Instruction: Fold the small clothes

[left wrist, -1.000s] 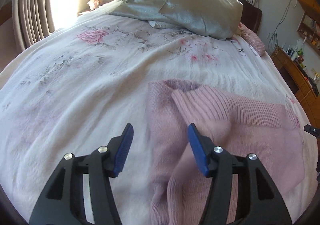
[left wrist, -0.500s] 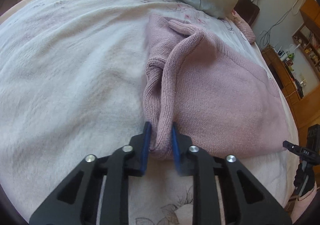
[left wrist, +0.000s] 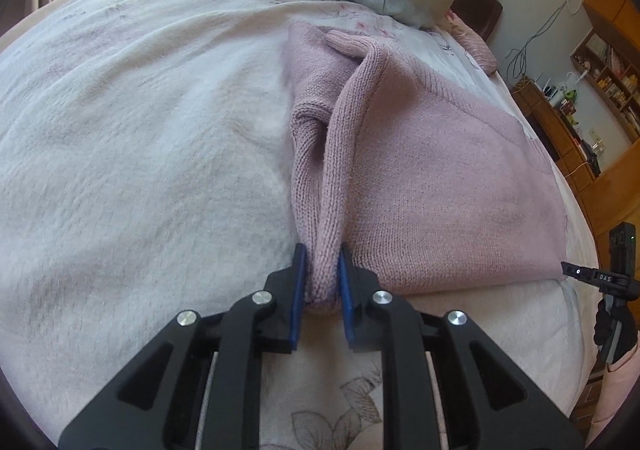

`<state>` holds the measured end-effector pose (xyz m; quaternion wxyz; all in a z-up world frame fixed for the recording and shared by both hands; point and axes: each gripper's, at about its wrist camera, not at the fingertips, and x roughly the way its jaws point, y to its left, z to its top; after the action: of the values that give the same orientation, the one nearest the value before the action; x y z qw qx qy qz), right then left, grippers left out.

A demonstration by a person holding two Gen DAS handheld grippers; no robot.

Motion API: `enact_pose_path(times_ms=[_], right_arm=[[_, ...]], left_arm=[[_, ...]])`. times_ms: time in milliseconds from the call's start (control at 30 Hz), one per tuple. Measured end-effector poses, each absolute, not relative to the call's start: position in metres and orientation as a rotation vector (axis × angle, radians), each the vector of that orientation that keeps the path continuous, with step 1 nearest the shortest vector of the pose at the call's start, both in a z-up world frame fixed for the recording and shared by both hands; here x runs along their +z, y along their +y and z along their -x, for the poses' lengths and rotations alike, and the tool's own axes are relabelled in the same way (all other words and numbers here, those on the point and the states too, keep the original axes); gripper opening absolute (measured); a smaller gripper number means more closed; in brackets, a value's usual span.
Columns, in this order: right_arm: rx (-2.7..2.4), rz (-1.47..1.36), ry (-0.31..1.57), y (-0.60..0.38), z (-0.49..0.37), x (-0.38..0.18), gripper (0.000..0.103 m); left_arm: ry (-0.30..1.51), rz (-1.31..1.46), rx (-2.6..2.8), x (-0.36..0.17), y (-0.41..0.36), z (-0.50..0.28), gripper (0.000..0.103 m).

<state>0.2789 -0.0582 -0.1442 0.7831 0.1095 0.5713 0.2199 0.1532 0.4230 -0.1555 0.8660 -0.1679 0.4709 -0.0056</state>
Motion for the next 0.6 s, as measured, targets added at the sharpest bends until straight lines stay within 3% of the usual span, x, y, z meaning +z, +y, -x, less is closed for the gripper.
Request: enact_pose_path(times_ms=[33,67,100,333,600], right_arm=[[0.477,-0.244,1.221,-0.060,-0.278,-0.139,0.021],[0.470,-0.249,1.208,-0.062,-0.278,-0.132,0.039],[0.469,-0.253,1.189,-0.066,-0.278,-0.125,0.047],[0.470,-0.413,1.203,-0.090,-0.302,-0.121,0.055],[0.503,-0.539,1.271,-0.095,-0.326,-0.158,0.053]], left_arm=[[0.982,0.319,0.005,-0.149,0.421,-0.152,0.021],[0.967,0.306,0.016,-0.140,0.419,-0.151,0.022],[0.945,0.306,0.022,-0.131,0.420,-0.151,0.022],[0.844,0.319,-0.064,-0.088,0.390,-0.183,0.028],[0.926,0.329,-0.134,-0.122,0.346,-0.249,0.028]])
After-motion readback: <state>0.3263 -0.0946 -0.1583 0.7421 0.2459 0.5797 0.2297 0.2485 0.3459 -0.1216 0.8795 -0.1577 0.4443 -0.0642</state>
